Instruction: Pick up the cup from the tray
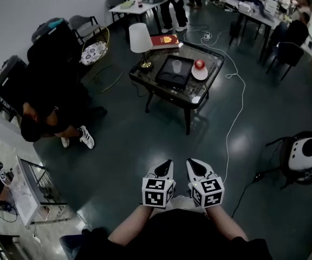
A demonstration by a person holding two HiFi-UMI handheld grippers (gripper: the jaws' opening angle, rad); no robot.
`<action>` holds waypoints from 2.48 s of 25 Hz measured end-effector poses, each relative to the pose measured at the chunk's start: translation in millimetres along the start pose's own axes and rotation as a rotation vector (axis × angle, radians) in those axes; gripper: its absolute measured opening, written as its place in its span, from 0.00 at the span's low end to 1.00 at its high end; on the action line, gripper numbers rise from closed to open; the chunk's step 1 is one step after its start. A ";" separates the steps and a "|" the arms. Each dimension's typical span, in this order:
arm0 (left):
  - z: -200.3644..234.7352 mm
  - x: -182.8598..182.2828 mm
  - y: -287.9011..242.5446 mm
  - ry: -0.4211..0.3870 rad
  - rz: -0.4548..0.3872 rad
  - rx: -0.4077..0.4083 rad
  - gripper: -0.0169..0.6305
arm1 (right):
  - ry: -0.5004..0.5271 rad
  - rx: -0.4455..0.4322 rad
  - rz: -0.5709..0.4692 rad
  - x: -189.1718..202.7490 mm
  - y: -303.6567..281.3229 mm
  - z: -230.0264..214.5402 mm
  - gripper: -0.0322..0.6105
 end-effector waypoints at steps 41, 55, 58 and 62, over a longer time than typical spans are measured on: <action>36.0 -48.0 -86.0 0.039 0.032 0.044 0.04 | 0.014 -0.018 0.048 -42.4 -57.9 -44.7 0.07; 78.5 -82.9 -143.0 0.062 0.035 0.049 0.04 | 0.030 -0.023 0.073 -82.7 -121.3 -69.7 0.07; 89.2 -93.4 -153.0 0.060 0.034 0.050 0.04 | 0.022 -0.020 0.065 -95.7 -134.1 -74.0 0.06; 103.7 -106.7 -166.5 0.059 0.042 0.057 0.04 | 0.016 -0.018 0.066 -111.2 -151.5 -76.6 0.07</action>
Point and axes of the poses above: the fingertips, and each gripper's own axes: y backward along the fingers, z to its left, x out of its underside, the point moved 3 cm from there along y, backward along the fingers, and after that the axes turned 10 degrees about -y, right-handed, at the moved point
